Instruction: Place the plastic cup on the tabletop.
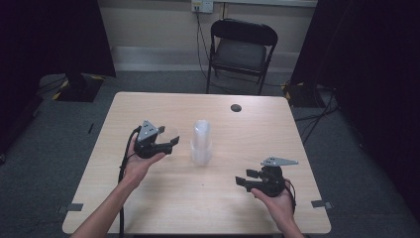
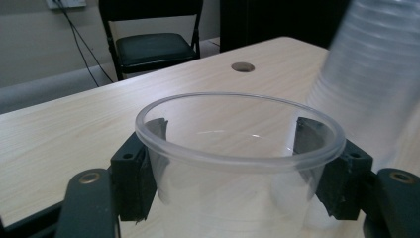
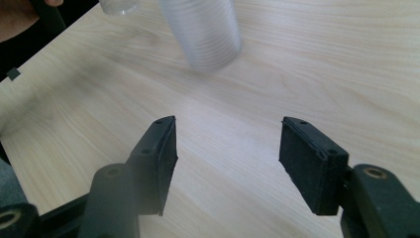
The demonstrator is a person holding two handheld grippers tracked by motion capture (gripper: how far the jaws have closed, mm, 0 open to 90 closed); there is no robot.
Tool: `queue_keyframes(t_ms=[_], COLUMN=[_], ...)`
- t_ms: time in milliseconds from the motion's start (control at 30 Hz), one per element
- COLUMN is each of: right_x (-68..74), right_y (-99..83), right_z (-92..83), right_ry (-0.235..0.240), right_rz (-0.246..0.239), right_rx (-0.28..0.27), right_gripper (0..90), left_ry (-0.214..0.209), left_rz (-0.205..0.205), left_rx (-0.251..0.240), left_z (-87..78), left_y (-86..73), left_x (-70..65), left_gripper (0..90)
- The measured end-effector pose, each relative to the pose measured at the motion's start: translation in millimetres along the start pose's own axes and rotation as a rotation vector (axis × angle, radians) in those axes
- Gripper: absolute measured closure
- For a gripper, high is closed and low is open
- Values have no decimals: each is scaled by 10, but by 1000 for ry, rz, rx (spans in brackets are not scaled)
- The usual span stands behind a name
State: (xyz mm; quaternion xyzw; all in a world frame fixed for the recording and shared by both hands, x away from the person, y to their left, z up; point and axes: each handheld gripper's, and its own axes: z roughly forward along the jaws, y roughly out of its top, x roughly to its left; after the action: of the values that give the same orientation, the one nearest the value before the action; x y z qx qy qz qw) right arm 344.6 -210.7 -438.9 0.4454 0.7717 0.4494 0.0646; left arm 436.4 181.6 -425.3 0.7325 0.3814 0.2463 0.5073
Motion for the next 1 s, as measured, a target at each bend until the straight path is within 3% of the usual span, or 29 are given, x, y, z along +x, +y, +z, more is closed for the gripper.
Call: queue_keyframes(t_ms=[67, 133, 233, 533, 633, 800, 1000], right_x=[-36, -62, -70, -63, -76, -103, -114], right_y=[-29, -47, -59, -63, -69, -81, -87], right_z=[-10, -14, -5, 36, 42, 29, 22], right_ry=[-1, -2, 0, 8, 7, 0, -6], right_rz=[10, 20, 26, 28, 26, 33, 38], right_rx=[-5, -8, -4, 3, 2, 1, 2], right_gripper=[398, 398, 398, 399, 399, 399, 399], left_ry=[9, 15, 38, 59, 47, 65, 54], left_rz=[23, 17, 23, -28, -35, -28, -40], left_rx=[8, -21, -22, -5, -3, -2, 32], left_z=[49, 99, 180, 459, 490, 529, 560], left_y=[28, 14, -21, -129, -124, -151, -193], left_x=[40, 53, 79, 219, 253, 304, 319], left_gripper=[300, 300, 295, 286, 279, 275, 280])
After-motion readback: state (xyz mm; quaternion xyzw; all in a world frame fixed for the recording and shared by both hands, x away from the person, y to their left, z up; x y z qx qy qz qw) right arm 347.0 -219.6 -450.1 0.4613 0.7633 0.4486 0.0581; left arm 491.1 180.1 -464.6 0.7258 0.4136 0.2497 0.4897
